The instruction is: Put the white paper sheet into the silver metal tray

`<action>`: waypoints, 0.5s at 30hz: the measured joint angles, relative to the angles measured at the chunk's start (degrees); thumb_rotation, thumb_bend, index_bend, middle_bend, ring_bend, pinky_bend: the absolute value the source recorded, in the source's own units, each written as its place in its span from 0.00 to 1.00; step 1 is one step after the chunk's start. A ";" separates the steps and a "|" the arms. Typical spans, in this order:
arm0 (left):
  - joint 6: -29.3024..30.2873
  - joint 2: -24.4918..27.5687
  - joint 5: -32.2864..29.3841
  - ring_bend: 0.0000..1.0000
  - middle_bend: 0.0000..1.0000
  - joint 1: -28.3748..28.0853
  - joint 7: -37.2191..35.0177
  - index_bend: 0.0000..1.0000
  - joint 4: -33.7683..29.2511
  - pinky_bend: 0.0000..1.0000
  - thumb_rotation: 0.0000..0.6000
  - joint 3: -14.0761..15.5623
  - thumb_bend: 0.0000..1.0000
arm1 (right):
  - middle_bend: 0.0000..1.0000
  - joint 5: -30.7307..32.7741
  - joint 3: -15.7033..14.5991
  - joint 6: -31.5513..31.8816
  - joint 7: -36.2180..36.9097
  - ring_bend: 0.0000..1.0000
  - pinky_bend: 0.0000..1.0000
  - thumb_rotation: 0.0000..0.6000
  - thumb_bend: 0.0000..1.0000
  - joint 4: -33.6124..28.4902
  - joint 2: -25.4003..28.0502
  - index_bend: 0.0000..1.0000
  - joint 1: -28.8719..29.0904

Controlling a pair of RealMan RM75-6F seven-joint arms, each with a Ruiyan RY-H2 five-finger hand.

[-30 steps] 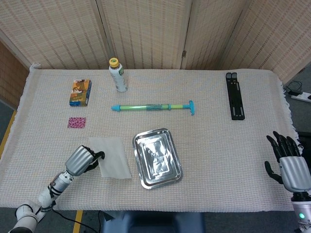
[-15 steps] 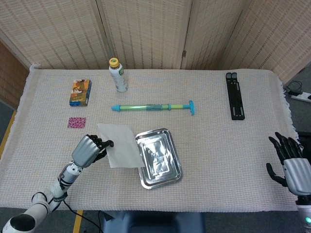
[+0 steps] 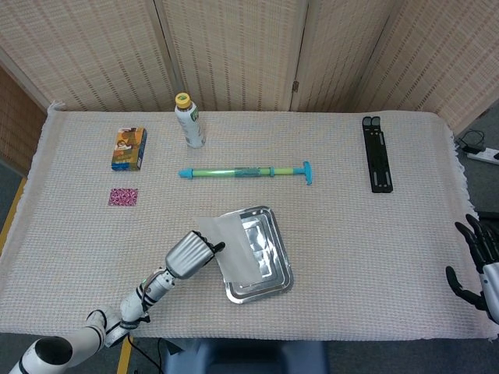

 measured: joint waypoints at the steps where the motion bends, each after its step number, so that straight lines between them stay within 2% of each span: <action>1: -1.10 -0.62 0.09 1.00 1.00 -0.21 1.12 0.57 -0.15 1.00 1.00 0.15 0.63 | 0.00 0.07 0.05 0.09 0.33 0.00 0.00 1.00 0.51 0.07 0.09 0.00 -0.06; 15: -5.89 -5.65 1.19 1.00 1.00 -1.69 4.20 0.53 1.18 1.00 1.00 0.49 0.63 | 0.00 0.03 0.32 1.30 4.27 0.00 0.00 1.00 0.51 0.68 1.31 0.00 -0.81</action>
